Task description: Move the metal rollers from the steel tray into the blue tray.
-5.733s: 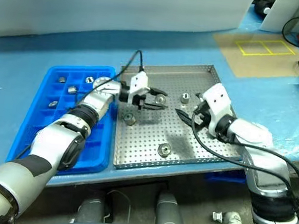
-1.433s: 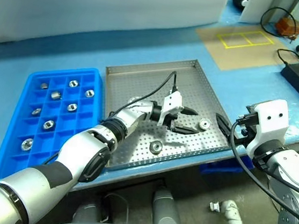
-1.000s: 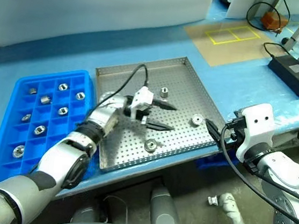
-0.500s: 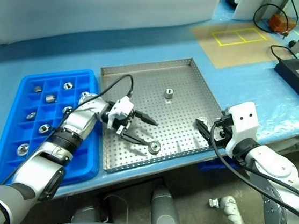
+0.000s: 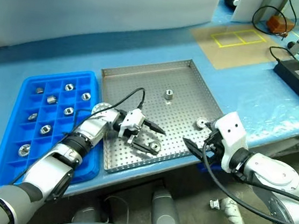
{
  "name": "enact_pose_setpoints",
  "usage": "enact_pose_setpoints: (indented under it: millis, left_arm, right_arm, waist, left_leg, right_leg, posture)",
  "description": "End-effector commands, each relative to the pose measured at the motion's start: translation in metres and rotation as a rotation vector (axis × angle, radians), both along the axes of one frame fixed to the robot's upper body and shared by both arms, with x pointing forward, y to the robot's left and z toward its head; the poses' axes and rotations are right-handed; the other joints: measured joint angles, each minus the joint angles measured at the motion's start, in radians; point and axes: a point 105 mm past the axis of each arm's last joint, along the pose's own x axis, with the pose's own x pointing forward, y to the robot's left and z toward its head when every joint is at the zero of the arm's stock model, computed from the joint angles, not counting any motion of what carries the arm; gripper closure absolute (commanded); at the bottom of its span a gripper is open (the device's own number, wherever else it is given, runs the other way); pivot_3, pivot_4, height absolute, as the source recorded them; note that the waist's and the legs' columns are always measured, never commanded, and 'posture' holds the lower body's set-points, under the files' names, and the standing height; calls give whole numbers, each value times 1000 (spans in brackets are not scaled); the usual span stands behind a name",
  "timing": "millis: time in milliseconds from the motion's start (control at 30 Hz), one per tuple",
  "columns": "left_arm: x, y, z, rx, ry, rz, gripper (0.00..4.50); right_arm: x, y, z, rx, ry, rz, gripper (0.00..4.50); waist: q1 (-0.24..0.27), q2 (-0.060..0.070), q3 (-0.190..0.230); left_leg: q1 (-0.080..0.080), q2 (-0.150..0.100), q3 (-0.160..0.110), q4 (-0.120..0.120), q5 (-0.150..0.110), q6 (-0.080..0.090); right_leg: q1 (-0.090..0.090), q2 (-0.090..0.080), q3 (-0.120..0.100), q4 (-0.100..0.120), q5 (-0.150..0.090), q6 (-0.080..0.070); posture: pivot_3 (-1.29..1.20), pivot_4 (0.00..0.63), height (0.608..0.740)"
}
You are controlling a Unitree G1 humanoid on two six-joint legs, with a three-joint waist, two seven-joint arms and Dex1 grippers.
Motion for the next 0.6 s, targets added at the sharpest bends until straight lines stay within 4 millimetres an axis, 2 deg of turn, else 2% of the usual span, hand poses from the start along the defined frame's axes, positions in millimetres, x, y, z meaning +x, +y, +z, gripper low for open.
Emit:
enact_pose_setpoints:
  millis: [33,167,333,533,600]
  left_arm:
    - [-4,-8,-1,-20,-14,-19,985]
    - [-11,-10,-8,-8,-13,-42,985]
    - [-12,0,-16,45,-14,-43,985]
    - [-1,8,-23,103,-40,21,985]
    - [11,10,-13,64,-6,89,985]
  right_arm:
    - [-7,5,11,-14,-21,74,0]
    - [-5,9,12,-15,-28,86,0]
    - [-5,9,10,-23,-31,71,0]
    - [-1,5,10,-32,-43,46,0]
    - [-1,5,9,-33,-43,41,0]
  waist:
    - [-1,0,0]
    - [-2,1,-1]
    - [-2,2,-2]
    - [-4,4,-3]
    - [-5,5,-4]
  left_leg:
    - [0,0,0,0,0,0]
    - [1,0,0,1,0,0]
    - [1,0,0,0,0,0]
    - [1,0,0,0,0,0]
    - [1,0,0,0,0,0]
  right_leg:
    - [0,0,0,0,0,0]
    - [0,0,1,0,0,1]
    - [0,0,1,0,0,1]
    - [0,1,0,0,-1,1]
    - [0,1,0,0,-1,1]
  posture:
    - [-746,150,740]
    - [-739,150,740]
    - [-736,150,740]
    - [-737,150,740]
    - [-742,150,740]
